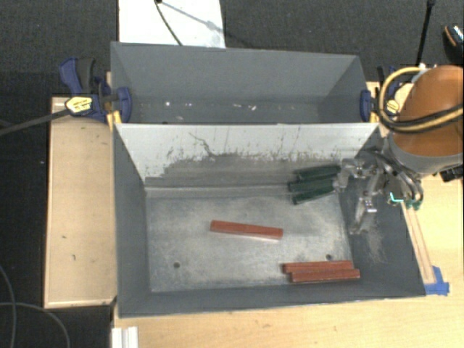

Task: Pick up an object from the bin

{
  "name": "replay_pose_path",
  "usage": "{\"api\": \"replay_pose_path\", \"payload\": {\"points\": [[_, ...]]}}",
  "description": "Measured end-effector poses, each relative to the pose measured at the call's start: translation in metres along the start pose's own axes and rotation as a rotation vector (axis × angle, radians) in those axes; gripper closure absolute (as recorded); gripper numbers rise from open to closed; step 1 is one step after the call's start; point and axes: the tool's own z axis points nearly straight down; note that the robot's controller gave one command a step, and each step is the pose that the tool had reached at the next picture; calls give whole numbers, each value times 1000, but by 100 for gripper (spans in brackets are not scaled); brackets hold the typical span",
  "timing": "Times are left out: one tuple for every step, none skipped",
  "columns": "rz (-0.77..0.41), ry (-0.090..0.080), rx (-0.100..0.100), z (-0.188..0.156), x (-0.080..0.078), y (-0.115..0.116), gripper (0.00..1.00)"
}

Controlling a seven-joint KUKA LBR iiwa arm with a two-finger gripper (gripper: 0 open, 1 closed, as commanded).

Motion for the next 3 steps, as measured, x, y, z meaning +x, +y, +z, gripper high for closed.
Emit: {"api": "replay_pose_path", "payload": {"points": [[-7, -2, 0, 104, -31, 17, 0], [44, -5, -4, 96, -22, 83, 0], [75, -3, -2, 110, -15, 120, 0]]}}
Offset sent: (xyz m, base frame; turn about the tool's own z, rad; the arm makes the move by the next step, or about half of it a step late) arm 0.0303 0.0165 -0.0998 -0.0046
